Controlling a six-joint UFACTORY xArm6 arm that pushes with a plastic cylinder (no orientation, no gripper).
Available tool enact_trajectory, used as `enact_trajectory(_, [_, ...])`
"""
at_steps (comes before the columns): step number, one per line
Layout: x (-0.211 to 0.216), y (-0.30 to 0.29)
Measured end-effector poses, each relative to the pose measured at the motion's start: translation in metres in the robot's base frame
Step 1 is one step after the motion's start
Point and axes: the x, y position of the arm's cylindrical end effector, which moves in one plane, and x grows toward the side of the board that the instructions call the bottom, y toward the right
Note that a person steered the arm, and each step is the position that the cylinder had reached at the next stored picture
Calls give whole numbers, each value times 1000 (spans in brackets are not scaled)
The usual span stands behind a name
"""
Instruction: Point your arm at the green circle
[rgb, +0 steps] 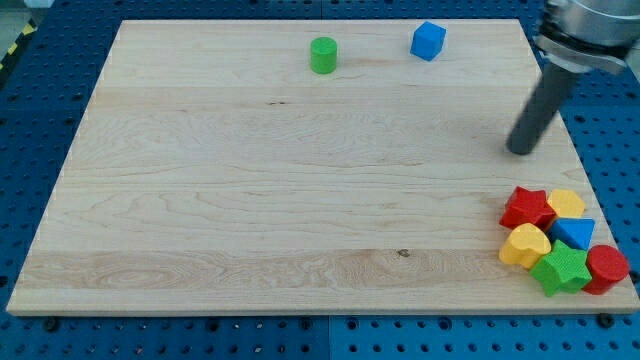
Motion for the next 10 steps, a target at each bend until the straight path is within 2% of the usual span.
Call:
enact_trajectory(1, [-17, -60])
enact_trajectory(4, [-24, -104])
enact_trajectory(5, [-37, -158])
enact_trajectory(6, [-39, -171])
enact_trajectory(7, [-55, -208])
enact_trajectory(8, [-91, -267])
enact_trajectory(9, [-146, -303])
enact_trajectory(10, [-194, -306])
